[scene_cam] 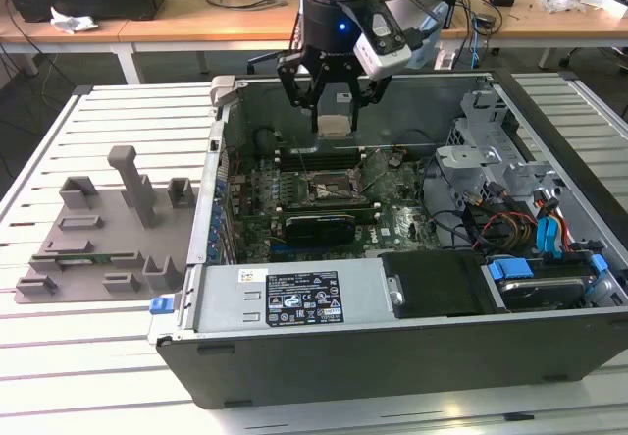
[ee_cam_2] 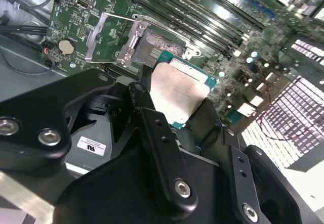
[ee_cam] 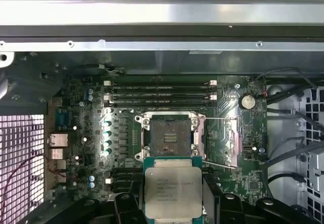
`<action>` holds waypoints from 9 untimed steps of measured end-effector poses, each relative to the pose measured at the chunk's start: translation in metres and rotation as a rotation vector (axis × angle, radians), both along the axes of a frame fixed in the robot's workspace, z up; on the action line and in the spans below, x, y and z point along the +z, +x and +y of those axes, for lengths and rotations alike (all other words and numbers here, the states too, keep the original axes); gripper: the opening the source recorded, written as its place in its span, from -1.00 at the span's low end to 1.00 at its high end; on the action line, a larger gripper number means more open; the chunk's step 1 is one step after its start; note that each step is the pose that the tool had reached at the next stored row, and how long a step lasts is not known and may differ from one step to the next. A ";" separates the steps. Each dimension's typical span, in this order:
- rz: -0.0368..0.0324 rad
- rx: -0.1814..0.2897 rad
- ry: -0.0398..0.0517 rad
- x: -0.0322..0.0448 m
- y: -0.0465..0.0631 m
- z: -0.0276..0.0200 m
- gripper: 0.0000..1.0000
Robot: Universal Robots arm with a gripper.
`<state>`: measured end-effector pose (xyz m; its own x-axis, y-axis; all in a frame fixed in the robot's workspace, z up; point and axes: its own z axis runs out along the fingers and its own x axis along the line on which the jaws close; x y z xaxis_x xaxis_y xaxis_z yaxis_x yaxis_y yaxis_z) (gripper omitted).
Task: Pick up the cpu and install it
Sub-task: 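Pick up the cpu and move it towards the insertion slot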
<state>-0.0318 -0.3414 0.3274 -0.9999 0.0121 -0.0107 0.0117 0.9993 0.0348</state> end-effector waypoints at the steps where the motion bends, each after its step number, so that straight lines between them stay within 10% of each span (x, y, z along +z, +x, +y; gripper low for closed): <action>1: 0.0000 0.000 -0.0001 -0.0019 0.000 0.0004 0.09; 9: 0.0000 0.000 0.0000 -0.0172 0.000 0.0030 0.09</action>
<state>-0.0315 -0.3384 0.3102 -0.9999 0.0120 -0.0108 0.0117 0.9993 0.0347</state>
